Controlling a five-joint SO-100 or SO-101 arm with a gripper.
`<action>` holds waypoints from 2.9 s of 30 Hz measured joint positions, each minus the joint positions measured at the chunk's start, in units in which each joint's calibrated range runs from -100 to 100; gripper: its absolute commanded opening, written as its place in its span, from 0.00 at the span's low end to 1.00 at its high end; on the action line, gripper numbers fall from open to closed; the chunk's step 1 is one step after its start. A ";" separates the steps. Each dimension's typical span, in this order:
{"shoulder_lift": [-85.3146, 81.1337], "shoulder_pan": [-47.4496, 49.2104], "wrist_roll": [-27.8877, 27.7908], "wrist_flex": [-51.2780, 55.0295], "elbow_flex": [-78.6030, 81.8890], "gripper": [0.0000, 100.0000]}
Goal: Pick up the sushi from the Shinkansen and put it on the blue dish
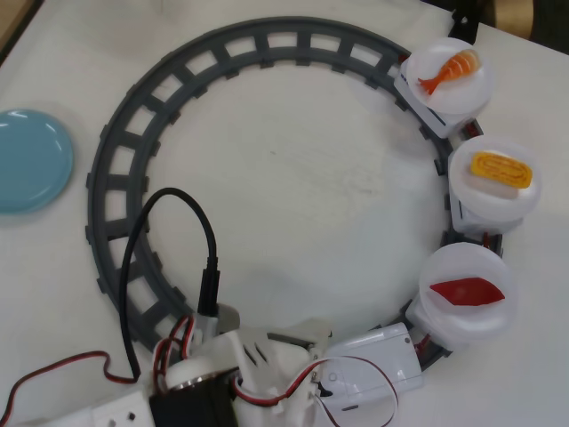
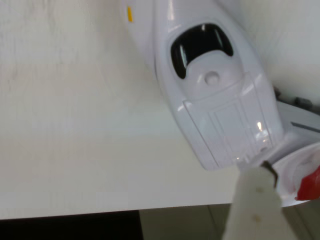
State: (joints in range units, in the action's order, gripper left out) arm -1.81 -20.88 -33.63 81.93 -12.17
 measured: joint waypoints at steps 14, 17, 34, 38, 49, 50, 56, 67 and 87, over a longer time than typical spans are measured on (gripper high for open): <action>9.62 0.16 5.33 0.00 -7.23 0.24; 10.80 0.16 6.73 0.00 -9.24 0.23; 17.04 -0.41 10.76 -1.18 -13.72 0.23; 18.22 -0.41 10.76 -1.76 -13.72 0.23; 21.59 -0.41 10.76 -5.04 -15.00 0.23; 22.10 -0.41 10.76 -5.04 -15.55 0.23; 24.46 -0.41 10.76 -5.21 -18.57 0.23; 27.41 -1.23 10.76 -6.05 -19.03 0.23; 30.20 -3.60 10.76 -5.80 -18.66 0.03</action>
State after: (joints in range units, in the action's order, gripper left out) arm 28.38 -24.48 -22.87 76.13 -30.83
